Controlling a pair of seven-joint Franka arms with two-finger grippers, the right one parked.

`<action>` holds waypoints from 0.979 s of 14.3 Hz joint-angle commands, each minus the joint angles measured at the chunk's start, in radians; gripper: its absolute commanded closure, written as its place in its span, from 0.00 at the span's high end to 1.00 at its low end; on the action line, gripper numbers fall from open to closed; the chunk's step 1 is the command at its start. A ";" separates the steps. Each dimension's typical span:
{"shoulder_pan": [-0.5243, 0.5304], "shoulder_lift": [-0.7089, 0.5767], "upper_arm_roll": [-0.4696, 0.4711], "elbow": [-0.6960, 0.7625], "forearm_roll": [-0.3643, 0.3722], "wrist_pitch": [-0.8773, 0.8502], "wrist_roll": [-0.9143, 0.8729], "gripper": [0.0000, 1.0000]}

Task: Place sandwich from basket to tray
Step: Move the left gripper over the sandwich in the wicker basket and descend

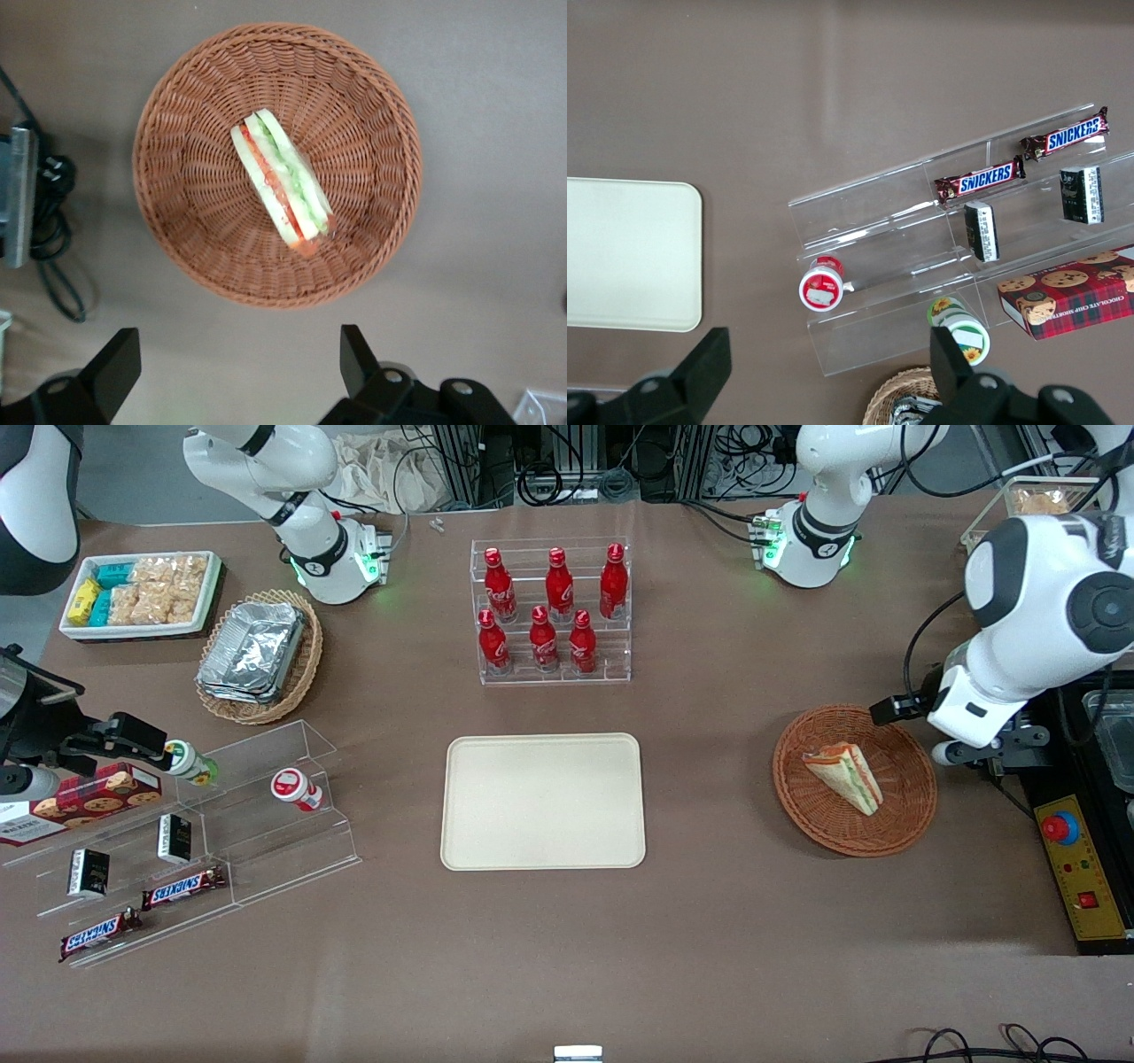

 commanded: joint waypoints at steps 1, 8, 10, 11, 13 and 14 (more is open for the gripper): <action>0.008 -0.017 -0.003 -0.108 -0.013 0.125 -0.060 1.00; 0.007 0.095 -0.003 -0.166 -0.010 0.346 -0.335 0.99; 0.007 0.118 -0.001 -0.179 -0.006 0.374 -0.372 0.99; 0.007 0.118 -0.001 -0.192 -0.006 0.389 -0.372 0.99; 0.007 0.118 -0.001 -0.240 -0.006 0.461 -0.378 0.98; 0.007 0.118 -0.001 -0.258 -0.006 0.490 -0.380 0.98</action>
